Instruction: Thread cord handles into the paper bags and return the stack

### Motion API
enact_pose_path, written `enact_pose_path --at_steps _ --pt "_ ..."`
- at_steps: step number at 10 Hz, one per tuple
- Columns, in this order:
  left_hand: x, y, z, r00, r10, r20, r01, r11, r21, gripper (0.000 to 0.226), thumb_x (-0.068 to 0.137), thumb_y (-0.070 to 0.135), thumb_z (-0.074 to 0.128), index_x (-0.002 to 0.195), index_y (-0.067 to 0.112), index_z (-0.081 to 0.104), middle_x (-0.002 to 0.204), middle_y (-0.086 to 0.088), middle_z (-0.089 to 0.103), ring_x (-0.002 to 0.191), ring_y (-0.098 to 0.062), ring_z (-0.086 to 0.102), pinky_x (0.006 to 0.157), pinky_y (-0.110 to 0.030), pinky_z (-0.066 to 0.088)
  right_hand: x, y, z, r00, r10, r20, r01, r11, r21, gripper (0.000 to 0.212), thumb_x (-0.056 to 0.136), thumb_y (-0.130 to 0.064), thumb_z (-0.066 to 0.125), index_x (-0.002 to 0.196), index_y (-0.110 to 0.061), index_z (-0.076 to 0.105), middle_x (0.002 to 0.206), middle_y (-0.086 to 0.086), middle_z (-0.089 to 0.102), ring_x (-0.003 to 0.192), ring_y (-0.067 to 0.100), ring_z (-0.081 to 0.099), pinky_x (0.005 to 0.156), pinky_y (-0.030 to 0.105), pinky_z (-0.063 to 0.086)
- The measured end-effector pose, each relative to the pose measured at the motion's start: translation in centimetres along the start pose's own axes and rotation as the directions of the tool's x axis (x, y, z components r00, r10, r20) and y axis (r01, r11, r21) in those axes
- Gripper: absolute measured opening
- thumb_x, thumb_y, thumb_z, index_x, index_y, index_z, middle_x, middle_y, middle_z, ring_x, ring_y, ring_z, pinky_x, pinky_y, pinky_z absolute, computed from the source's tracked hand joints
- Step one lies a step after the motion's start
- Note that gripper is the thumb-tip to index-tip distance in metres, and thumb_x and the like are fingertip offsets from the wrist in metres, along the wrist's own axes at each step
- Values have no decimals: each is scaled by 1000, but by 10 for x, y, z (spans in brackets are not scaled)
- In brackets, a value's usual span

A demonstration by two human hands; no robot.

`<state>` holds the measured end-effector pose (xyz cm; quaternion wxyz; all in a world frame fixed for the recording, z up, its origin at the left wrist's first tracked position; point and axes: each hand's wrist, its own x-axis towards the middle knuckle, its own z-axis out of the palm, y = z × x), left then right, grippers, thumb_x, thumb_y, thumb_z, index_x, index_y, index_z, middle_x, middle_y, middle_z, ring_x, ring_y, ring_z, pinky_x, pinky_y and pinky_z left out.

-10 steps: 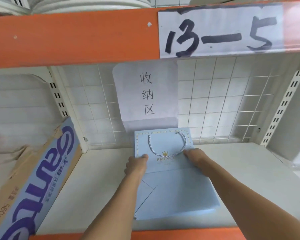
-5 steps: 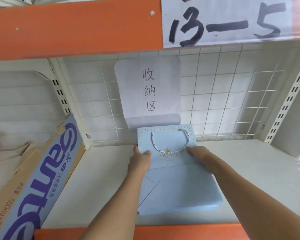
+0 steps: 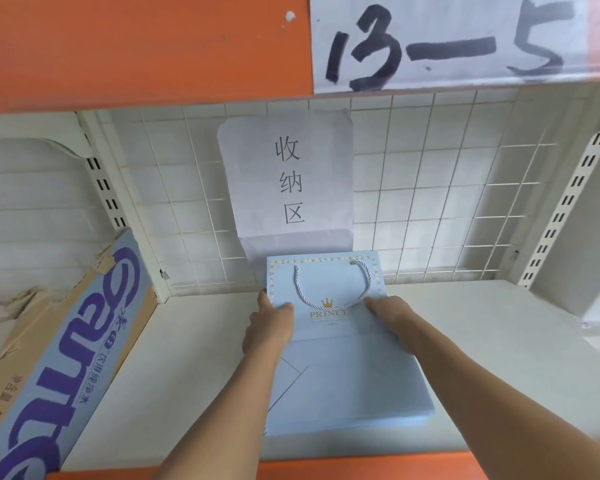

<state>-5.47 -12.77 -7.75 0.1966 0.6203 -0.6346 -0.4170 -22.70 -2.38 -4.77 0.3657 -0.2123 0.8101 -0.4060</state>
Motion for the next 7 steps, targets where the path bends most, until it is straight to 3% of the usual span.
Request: enact_pose_path --at_steps 1,2,3,4,5,6,7 --pt "-1 1 -1 1000 13 2 -13 1000 -3 58 91 42 40 146 37 22 132 -6 51 114 -32 52 99 -45 43 -1 -2 0 1000 7 -6 -7 999 -38 23 92 -33 49 100 -12 53 105 10 61 100 30 61 93 43 51" --pt "-2 4 -5 999 13 44 -7 991 -135 55 92 38 45 144 32 27 128 -5 53 110 -29 53 98 -42 44 -4 -10 -6 999 17 41 -16 999 -42 29 95 -31 50 116 -10 51 111 11 59 102 29 59 94 41 50" --pt "-7 14 -14 995 36 96 -17 980 -196 45 96 28 46 138 20 33 112 -1 54 101 -26 52 90 -33 42 -7 -14 -15 997 14 80 -13 1000 -14 40 94 -31 55 126 -7 50 118 12 58 106 28 59 95 41 48" --pt "-13 19 -21 997 55 62 -43 982 -181 52 95 38 46 141 18 33 128 -7 55 114 -30 53 100 -35 42 -11 -14 -18 996 -16 88 10 998 61 42 93 -32 56 126 -5 53 113 12 60 98 28 59 88 39 51" --pt "-34 19 -29 997 81 -9 -81 986 -146 64 100 50 35 152 15 19 152 -10 36 135 -29 39 101 -33 34 -24 -6 -24 996 -67 63 66 998 15 57 93 -50 49 131 -7 50 125 10 56 109 29 57 89 36 47" --pt "-52 9 -36 992 85 -91 -95 990 -107 63 100 52 31 150 15 25 148 -11 41 131 -30 43 100 -36 36 -32 6 -34 994 -106 37 108 993 -56 72 93 -60 38 138 -3 43 137 11 48 122 31 49 92 35 41" --pt "-84 -27 -45 974 40 -225 -44 999 -13 59 101 50 29 144 10 35 142 -17 47 126 -34 47 99 -41 39 -47 42 -52 979 -166 -121 119 937 -329 74 95 -60 27 136 1 41 136 17 50 119 33 50 93 38 41"
